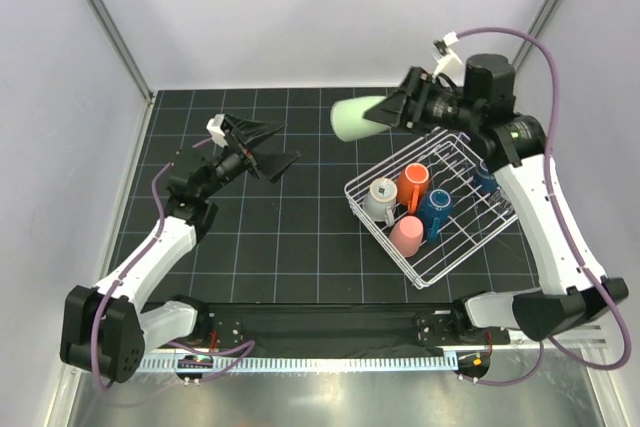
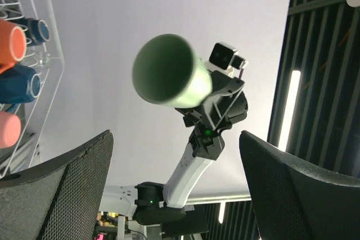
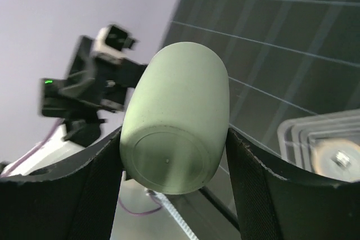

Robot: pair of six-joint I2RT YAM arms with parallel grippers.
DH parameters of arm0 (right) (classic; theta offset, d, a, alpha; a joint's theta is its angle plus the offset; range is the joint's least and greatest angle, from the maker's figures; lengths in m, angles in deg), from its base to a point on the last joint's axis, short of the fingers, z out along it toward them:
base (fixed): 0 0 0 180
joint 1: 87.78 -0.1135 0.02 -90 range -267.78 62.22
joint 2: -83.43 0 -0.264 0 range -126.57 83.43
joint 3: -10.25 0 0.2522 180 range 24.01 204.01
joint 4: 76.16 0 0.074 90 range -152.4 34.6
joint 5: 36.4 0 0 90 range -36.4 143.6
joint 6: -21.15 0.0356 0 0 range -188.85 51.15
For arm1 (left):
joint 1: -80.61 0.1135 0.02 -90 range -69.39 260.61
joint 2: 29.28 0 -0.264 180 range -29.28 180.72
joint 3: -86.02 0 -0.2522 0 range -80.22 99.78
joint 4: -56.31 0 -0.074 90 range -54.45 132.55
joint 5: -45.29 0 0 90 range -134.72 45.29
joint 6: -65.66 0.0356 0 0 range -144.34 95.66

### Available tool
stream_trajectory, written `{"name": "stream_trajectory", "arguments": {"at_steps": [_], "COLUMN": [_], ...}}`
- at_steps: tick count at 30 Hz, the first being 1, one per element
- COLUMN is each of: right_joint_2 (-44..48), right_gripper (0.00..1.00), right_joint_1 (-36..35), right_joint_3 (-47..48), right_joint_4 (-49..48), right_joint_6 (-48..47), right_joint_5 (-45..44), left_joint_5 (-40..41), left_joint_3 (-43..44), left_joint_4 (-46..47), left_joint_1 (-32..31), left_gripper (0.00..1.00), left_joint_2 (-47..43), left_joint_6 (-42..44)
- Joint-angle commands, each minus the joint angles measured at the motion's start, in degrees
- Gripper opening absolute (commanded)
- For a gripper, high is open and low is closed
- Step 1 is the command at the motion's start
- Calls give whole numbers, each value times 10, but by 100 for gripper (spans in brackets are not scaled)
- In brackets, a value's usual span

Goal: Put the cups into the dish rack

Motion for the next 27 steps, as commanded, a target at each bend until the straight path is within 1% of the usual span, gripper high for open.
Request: {"name": "stream_trajectory", "arguments": {"at_steps": [1,2,3,4,5,6,7,8,9,10,12,13,16,21,23,26,27], "right_joint_2": [45,56,61,65,75,83,90,99,113,121,135,138,145,143,140,138,134], "right_gripper": [4,4,4,4,4,4,4,4,4,4,4,4,4,4,4,4,4], "right_joint_1": [44,49,52,53,54,56,59,62,64,67,73,76,100,146,161,175,190], "right_joint_3": [-33,-35,-35,-39,-40,-42,-54,-60,-65,-71,-75,-80,-92,-97,-103,-131,-141], "right_joint_4": [154,181,234,258,280,309,317,324,338,346,371,380,408,453,455,428,424], "right_joint_6": [-72,-86,-108,-118,-124,-128,-131,-132,-131,-129,-127,-122,-118,-119,-128,-134,-133], "right_joint_5": [-89,-116,-144,-197,-222,-244,-279,-292,-308,-322,-370,-382,-408,-462,-466,-465,-462], "left_joint_5": [-30,-33,-37,-44,-48,-50,-53,-49,-46,-43,-30,-26,-17,-13,-12,-11,-11], "left_joint_3": [2,13,22,33,61,82,104,152,173,193,245,260,289,287,281,282,284], "left_joint_4": [-63,-94,-111,-130,-189,-224,-272,-350,-389,-417,-483,-498,-533,-541,-542,-544,-545], "left_joint_1": [4,4,4,4,4,4,4,4,4,4,4,4,-1,-14,-15,-14,-15], "left_gripper": [89,89,88,88,88,88,88,87,86,85,85,85,85,84,84,84,84], "left_joint_2": [-10,-8,-5,0,4,8,16,20,25,34,40,44,54,57,56,53,52], "left_joint_6": [34,53,66,79,100,146,180,209,234,285,325,350,381,388,392,401,402]}}
